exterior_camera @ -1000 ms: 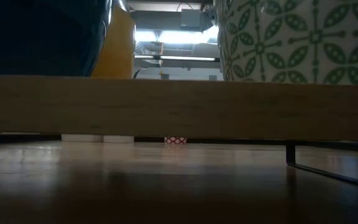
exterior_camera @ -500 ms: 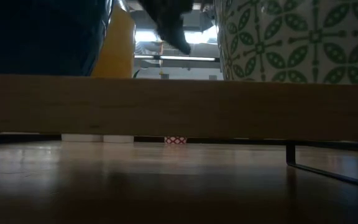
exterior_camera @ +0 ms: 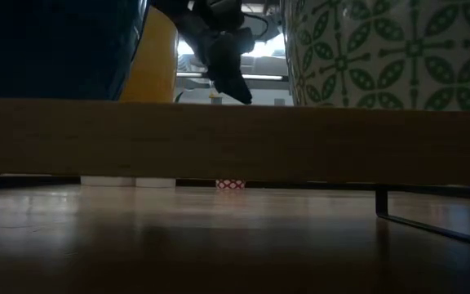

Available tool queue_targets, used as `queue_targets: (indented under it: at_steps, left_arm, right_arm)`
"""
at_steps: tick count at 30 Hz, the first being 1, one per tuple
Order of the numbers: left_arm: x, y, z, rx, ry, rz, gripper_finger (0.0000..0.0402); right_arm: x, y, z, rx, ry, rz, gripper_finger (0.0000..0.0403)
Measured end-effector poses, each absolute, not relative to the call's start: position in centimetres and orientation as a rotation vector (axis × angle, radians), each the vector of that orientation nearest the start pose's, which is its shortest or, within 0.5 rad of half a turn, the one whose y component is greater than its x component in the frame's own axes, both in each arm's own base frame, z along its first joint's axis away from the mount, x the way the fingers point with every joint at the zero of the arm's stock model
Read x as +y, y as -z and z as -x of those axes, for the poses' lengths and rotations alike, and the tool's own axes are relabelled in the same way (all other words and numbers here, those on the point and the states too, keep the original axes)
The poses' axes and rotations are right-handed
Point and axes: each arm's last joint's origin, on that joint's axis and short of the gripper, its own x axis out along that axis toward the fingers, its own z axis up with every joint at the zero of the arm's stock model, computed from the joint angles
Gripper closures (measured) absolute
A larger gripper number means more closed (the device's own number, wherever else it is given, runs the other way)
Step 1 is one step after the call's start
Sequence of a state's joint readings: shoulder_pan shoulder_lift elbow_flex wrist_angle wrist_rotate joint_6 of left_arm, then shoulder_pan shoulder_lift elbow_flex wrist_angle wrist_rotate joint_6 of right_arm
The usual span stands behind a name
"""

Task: Place coffee mugs
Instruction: Put the red patterned cup on the shelf

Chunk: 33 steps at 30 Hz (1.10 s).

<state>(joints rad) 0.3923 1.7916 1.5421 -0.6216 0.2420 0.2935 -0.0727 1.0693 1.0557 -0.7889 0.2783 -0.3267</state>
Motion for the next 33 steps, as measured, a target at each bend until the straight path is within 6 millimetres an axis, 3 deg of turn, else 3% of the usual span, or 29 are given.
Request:
queue_targets:
  at_steps: [4,7,12,15,19,24,28,31,33]
  left_arm:
    - [14.2,-29.0,-36.4,0.856,-0.144,0.086,0.0271]
    - [14.0,-31.0,-35.8,0.843,-0.185,0.150,0.0271]
    - [12.6,-35.7,-34.3,0.844,-0.237,0.125,0.0271]
    - [11.9,-38.6,-33.4,0.801,-0.303,0.075,0.0271]
    - [10.9,-40.9,-32.6,0.758,-0.373,0.030,0.0271]
    - [9.9,-42.7,-31.7,0.763,-0.420,0.032,0.0271]
    - [9.6,-43.4,-31.1,0.773,-0.443,0.054,0.0271]
    - [9.2,-43.3,-31.2,0.779,-0.444,0.083,0.0271]
    - [8.9,-43.1,-31.1,0.800,-0.439,0.094,0.0271]
  right_arm:
    - [-3.0,-32.6,-21.3,0.804,0.258,0.454,0.0403]
    - [-4.9,-33.2,-22.9,0.691,0.279,0.505,0.0403]
    - [-10.5,-32.3,-25.8,0.533,0.253,0.480,0.0403]
    - [-14.5,-31.5,-27.0,0.549,0.295,0.392,0.0403]
    - [-17.4,-30.6,-29.8,0.571,0.243,0.273,0.0403]
    - [-17.8,-34.9,-32.7,0.705,0.182,0.447,0.0403]
    - [-19.9,-37.9,-33.5,0.815,0.241,0.544,0.0403]
    - [-21.8,-38.8,-33.9,0.802,0.290,0.460,0.0403]
    - [-22.6,-37.9,-34.5,0.822,0.322,0.389,0.0403]
